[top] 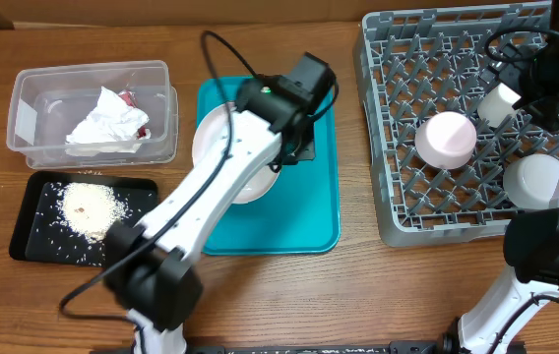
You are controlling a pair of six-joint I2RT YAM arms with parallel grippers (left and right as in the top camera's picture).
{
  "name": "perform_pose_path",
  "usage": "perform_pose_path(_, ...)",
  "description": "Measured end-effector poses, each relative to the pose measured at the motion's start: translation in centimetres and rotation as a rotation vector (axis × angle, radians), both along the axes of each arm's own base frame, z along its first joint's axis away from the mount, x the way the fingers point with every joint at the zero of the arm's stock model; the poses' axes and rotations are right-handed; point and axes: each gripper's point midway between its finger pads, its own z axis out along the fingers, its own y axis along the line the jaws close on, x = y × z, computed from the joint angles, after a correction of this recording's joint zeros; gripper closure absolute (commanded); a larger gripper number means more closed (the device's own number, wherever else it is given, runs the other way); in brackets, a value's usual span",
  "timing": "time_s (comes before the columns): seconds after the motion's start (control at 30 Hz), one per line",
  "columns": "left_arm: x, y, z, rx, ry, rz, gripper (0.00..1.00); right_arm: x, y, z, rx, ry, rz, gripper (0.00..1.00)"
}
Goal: Sort waste into correct bins and load items into the dishwasher
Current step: 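Carry the empty plate back and set it on the teal tray, release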
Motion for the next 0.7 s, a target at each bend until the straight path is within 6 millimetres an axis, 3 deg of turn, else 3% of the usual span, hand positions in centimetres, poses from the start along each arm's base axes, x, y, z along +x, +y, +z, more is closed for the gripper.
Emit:
perform_pose_path(0.17, 1.4, -0.3, -3.9, 0.05, 0.033, 0.021, 0.96, 0.0, 0.0, 0.0, 0.0, -0.001, 0.0, 0.0)
perform_pose_path(0.37, 2.3, -1.7, -4.9, -0.002, 0.028, 0.009, 0.96, 0.0, 0.0, 0.0, 0.0, 0.0, 0.0, 0.0)
perform_pose_path(0.4, 2.2, -1.9, -4.9, -0.009, 0.032, 0.006, 0.92, 0.0, 0.0, 0.0, 0.0, -0.001, -0.001, 0.0)
perform_pose_path(0.5, 2.1, -2.0, -4.9, -0.016, 0.039, -0.007, 0.59, 0.0, 0.0, 0.0, 0.0, 0.0, 0.0, 0.0)
perform_pose_path(0.7, 1.5, -1.7, -5.0, -0.001, 0.067, -0.03, 0.59, 0.0, 0.0, 0.0, 0.0, 0.0, 0.0, 0.0)
